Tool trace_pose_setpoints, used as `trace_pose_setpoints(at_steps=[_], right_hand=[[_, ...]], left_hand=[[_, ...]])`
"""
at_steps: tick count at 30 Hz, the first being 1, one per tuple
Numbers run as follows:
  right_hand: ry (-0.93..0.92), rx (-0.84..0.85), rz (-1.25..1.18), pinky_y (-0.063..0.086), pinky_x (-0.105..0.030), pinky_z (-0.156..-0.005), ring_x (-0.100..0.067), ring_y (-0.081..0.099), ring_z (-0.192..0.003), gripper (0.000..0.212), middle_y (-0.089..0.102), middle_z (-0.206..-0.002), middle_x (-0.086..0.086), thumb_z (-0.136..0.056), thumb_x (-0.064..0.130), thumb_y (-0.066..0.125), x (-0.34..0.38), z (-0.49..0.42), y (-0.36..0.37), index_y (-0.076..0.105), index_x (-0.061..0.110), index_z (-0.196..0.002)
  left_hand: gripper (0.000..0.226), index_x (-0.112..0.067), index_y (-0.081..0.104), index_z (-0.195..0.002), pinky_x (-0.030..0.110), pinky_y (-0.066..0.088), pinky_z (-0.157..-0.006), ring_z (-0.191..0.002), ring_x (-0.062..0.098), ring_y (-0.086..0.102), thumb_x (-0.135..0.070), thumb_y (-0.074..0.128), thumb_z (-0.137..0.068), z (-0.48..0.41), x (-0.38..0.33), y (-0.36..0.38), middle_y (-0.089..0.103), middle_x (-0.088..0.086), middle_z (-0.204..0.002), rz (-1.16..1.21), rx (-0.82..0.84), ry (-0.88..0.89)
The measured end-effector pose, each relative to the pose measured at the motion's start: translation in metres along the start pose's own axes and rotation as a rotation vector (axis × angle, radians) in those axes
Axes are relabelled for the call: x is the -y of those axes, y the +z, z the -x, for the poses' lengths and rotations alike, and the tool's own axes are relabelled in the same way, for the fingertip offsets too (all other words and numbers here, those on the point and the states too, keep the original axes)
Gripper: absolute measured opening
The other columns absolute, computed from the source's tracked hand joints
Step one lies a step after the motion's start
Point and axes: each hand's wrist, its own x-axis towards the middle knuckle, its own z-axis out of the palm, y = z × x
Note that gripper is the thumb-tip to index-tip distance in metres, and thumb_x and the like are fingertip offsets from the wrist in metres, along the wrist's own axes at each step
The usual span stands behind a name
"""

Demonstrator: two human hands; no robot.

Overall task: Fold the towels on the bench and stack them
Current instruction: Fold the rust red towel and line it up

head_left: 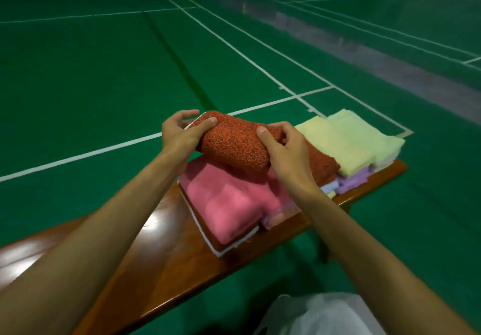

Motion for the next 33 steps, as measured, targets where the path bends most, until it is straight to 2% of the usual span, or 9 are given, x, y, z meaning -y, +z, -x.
trace_pose_setpoints(at_steps=[2,6,10,18,23,27,29,31,33], right_hand=[[0.015,-0.03,0.019,0.05,-0.033,-0.08,-0.012,0.064,-0.092,0.022,0.068,-0.096,0.002,-0.096,0.04,0.066,-0.008,-0.016,-0.026,0.067,0.018,-0.098],[0.078,-0.123,0.05,0.048,-0.031,-0.081,-0.008,0.061,-0.093,0.016,0.066,-0.097,0.006,-0.098,0.033,0.064,-0.029,-0.047,-0.074,0.066,0.017,-0.102],[0.097,-0.281,0.057,0.046,-0.03,-0.077,-0.011,0.06,-0.086,0.017,0.064,-0.087,0.006,-0.095,0.034,0.068,-0.052,-0.079,-0.123,0.067,0.017,-0.095],[0.211,-0.518,0.174,0.041,-0.027,-0.075,-0.013,0.059,-0.084,0.017,0.064,-0.088,0.007,-0.097,0.033,0.066,-0.098,-0.126,-0.2,0.067,0.015,-0.096],[0.264,-0.609,0.401,0.038,-0.031,-0.081,-0.026,0.059,-0.099,0.024,0.064,-0.104,-0.007,-0.098,0.036,0.061,-0.138,-0.129,-0.206,0.062,0.012,-0.101],[0.278,-0.628,0.73,0.043,-0.043,-0.092,-0.032,0.051,-0.111,0.034,0.059,-0.115,-0.013,-0.095,0.042,0.055,-0.147,-0.127,-0.198,0.063,0.011,-0.106],[0.232,-0.591,0.836,0.042,-0.048,-0.095,-0.034,0.049,-0.115,0.031,0.058,-0.12,-0.014,-0.093,0.035,0.054,-0.143,-0.129,-0.202,0.063,0.011,-0.11],[0.109,-0.463,0.841,0.043,-0.048,-0.096,-0.033,0.052,-0.114,0.029,0.06,-0.122,-0.012,-0.091,0.023,0.052,-0.14,-0.133,-0.208,0.059,0.014,-0.119],[0.019,-0.263,0.858,0.047,-0.047,-0.096,-0.033,0.058,-0.111,0.038,0.066,-0.122,-0.01,-0.094,0.022,0.046,-0.133,-0.137,-0.21,0.056,0.021,-0.131]], left_hand=[[0.05,-0.009,0.067,-0.124,0.021,0.054,-0.067,-0.08,0.01,0.066,-0.019,0.088,-0.079,-0.01,-0.001,0.04,0.072,0.011,-0.109,0.005,0.04,-0.012],[0.051,-0.008,0.069,-0.117,0.035,0.058,-0.083,-0.094,0.018,0.07,-0.022,0.093,-0.074,-0.029,0.003,0.116,0.073,0.013,-0.113,0.021,0.1,-0.023],[0.041,-0.011,0.07,-0.108,0.03,0.056,-0.08,-0.089,0.016,0.068,-0.021,0.092,-0.074,-0.044,-0.003,0.197,0.074,0.012,-0.11,0.008,0.216,-0.012],[0.028,-0.02,0.07,-0.089,0.04,0.059,-0.085,-0.087,0.02,0.068,-0.024,0.093,-0.073,-0.068,0.002,0.337,0.074,0.011,-0.102,-0.03,0.392,0.042],[0.03,-0.017,0.074,-0.098,0.018,0.05,-0.064,-0.094,0.02,0.068,-0.038,0.088,-0.08,-0.065,0.034,0.372,0.072,0.004,-0.099,-0.282,0.442,0.174],[0.035,-0.024,0.068,-0.118,0.039,0.048,-0.095,-0.113,0.024,0.061,-0.049,0.067,-0.094,-0.053,0.034,0.369,0.071,0.0,-0.117,-0.662,0.353,0.589],[0.039,-0.026,0.063,-0.131,0.044,0.04,-0.104,-0.124,0.026,0.053,-0.05,0.052,-0.101,-0.046,0.027,0.365,0.066,0.001,-0.129,-0.791,0.435,0.832],[0.05,-0.031,0.059,-0.141,0.046,0.033,-0.114,-0.138,0.025,0.045,-0.054,0.036,-0.103,-0.041,0.025,0.364,0.058,0.0,-0.145,-0.891,0.619,0.91],[0.054,-0.037,0.048,-0.151,0.05,0.022,-0.123,-0.152,0.027,0.031,-0.057,0.027,-0.105,-0.044,0.029,0.364,0.041,0.001,-0.162,-0.986,0.752,0.831]])
